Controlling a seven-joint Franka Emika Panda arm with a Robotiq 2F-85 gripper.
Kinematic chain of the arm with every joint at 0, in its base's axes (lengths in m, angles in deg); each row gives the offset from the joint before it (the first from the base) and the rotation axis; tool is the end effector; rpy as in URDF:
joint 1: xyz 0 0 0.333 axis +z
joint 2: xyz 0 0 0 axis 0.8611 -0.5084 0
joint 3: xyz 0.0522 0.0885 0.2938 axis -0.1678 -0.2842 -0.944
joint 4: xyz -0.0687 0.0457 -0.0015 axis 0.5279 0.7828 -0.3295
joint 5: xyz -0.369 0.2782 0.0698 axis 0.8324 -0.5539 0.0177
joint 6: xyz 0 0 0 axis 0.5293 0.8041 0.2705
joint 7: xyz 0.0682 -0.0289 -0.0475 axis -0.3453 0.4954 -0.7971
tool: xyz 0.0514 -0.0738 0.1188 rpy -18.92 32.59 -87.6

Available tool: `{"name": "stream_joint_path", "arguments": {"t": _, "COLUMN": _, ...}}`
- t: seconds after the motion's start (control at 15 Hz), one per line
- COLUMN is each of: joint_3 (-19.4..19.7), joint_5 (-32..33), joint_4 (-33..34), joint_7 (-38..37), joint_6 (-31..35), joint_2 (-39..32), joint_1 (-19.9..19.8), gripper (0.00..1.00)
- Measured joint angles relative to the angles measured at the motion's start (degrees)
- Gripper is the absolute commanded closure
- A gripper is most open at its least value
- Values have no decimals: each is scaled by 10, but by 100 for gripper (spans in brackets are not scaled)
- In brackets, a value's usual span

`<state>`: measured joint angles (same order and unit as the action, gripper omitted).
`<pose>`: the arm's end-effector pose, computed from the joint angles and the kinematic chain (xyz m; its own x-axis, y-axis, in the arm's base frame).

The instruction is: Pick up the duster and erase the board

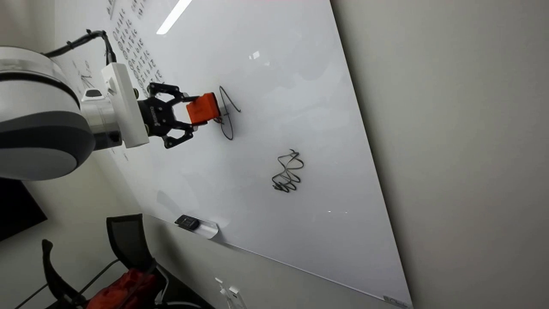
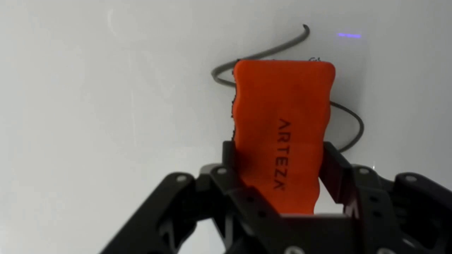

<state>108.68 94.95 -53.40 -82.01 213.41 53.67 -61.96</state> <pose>0.4780 -0.1925 0.4767 0.5724 0.8178 -0.0598 0.1734 -0.0494 0.9836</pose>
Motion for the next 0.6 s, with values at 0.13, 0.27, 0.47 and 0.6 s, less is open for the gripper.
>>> {"name": "stream_joint_path", "arguments": {"t": 0.13, "joint_3": 9, "joint_5": 12, "joint_4": 7, "joint_7": 0, "joint_6": 0, "joint_2": 12, "joint_1": 0, "gripper": 65}}
{"name": "stream_joint_path", "arguments": {"t": 0.27, "joint_3": 21, "joint_5": 16, "joint_4": 22, "joint_7": 0, "joint_6": 3, "joint_2": 12, "joint_1": 3, "gripper": 65}}
{"name": "stream_joint_path", "arguments": {"t": 0.47, "joint_3": 42, "joint_5": 16, "joint_4": 49, "joint_7": 0, "joint_6": 9, "joint_2": 3, "joint_1": 11, "gripper": 65}}
{"name": "stream_joint_path", "arguments": {"t": 0.6, "joint_3": 59, "joint_5": 15, "joint_4": 71, "joint_7": 0, "joint_6": 28, "joint_2": -11, "joint_1": 21, "gripper": 65}}
